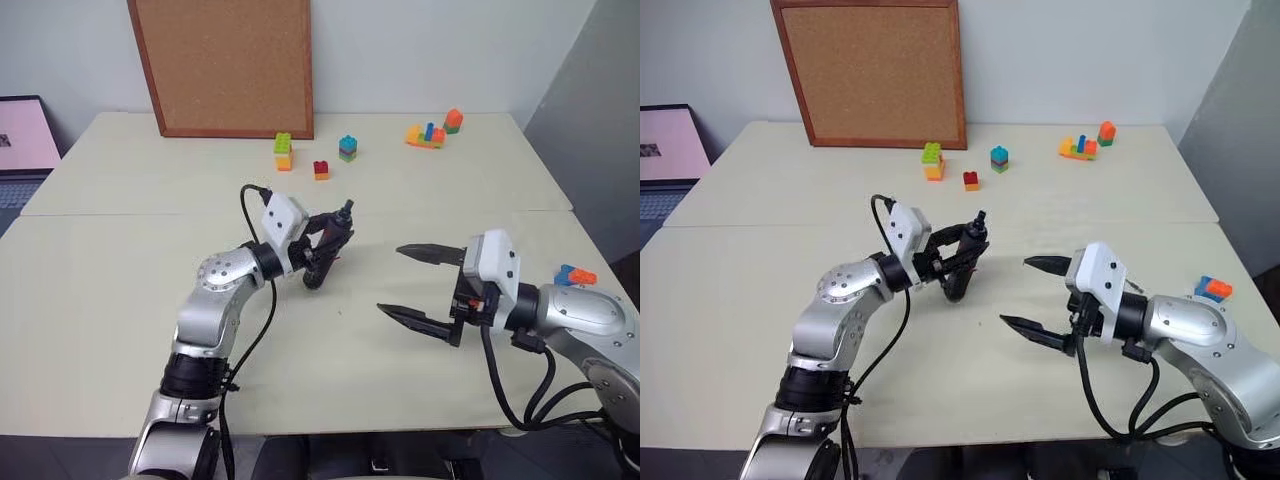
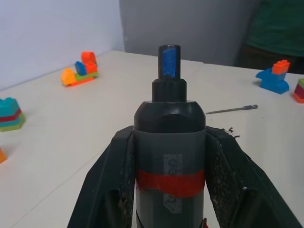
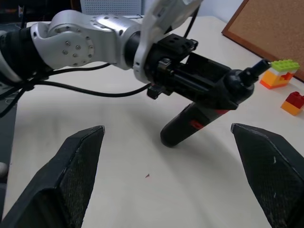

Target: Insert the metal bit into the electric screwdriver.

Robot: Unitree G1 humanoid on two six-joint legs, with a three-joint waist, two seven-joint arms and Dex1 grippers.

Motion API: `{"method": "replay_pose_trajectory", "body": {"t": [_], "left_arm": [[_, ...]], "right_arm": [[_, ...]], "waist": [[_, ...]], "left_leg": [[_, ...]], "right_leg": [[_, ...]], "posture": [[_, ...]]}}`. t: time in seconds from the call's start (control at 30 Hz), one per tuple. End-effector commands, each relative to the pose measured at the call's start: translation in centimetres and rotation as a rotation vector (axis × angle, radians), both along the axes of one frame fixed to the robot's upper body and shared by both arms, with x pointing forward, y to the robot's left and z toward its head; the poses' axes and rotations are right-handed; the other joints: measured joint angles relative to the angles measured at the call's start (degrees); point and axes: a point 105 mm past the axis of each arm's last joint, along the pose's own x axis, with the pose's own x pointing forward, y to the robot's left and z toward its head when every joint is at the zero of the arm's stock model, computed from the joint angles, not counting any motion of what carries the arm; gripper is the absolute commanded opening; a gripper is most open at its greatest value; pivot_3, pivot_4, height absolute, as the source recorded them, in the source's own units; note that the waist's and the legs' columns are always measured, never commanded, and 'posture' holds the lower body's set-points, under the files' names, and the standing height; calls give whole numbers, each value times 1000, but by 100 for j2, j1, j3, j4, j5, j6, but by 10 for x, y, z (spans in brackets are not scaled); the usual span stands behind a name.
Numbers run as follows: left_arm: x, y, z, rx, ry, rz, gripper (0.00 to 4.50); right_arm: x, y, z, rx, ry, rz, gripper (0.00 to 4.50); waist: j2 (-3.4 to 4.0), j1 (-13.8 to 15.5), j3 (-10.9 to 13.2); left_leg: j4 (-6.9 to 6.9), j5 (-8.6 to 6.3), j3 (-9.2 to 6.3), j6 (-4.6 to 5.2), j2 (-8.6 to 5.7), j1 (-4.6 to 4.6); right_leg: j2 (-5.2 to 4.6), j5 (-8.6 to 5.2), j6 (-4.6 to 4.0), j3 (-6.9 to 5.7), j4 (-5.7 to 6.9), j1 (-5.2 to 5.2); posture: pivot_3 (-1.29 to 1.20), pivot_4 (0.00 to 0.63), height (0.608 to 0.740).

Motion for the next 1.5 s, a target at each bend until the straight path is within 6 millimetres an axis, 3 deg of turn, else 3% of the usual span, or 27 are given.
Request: {"method": "replay_pose_trajectory", "body": {"t": [0.03, 0.13, 0.6, 0.9, 1.0, 1.17, 1.3, 1.5], "left_arm": [[-5, 15, -9, -5, 28, 76, 1649], [-11, 18, -11, -3, 29, 89, 1649], [-41, 45, -9, -17, 65, 124, 1647], [-36, 25, -1, -78, 21, 102, 1646], [-34, 12, 11, -119, -22, 85, 1645], [-28, -11, 30, -164, -85, 37, 1642], [-23, -19, 31, -164, -98, 28, 1642], [-22, -29, 21, -154, -97, 19, 1642]], "right_arm": [[-5, 2, 11, 3, -46, 16, 4500], [-5, 2, 10, -2, -39, 21, 4500], [7, -18, 0, -89, -41, -29, 4500], [20, -30, 1, -116, -76, -107, 4500], [33, -47, 1, -150, -36, -223, 4500], [72, -90, 4, -188, 53, -499, 4500], [91, -124, -20, -285, 221, -687, 4500], [109, -145, -43, -353, 363, -750, 4500]], "waist": [[0, -4, 0], [0, -20, 0], [1, -23, -1], [1, 3, 0], [1, 14, 0], [-5, 24, 4], [-4, 19, 4], [3, -9, 8]], "left_leg": [[-2, 0, 0, 0, 1, 10], [-12, -1, 0, 1, 3, 53], [-12, -2, -1, 1, 5, 58], [-12, -2, 0, 2, 2, 54], [-12, -2, 1, 2, -1, 51], [-9, -2, 4, 2, -6, 40], [-12, -2, 7, 2, -7, 38], [-19, -4, 9, 6, -2, 37]], "right_leg": [[0, -11, 18, 0, -1, 11], [0, -13, 18, 0, -9, 51], [2, -14, 17, -4, -12, 57], [2, -15, 17, -6, -16, 57], [2, -15, 17, -7, -18, 57], [-3, -13, 20, -6, -27, 57], [-3, -12, 20, -3, -37, 57], [-2, -13, 16, 3, -38, 43]], "posture": [[0, 150, 740], [0, 150, 740], [0, 150, 740], [0, 150, 740], [0, 150, 740], [0, 150, 740], [0, 150, 740], [0, 150, 740]]}}
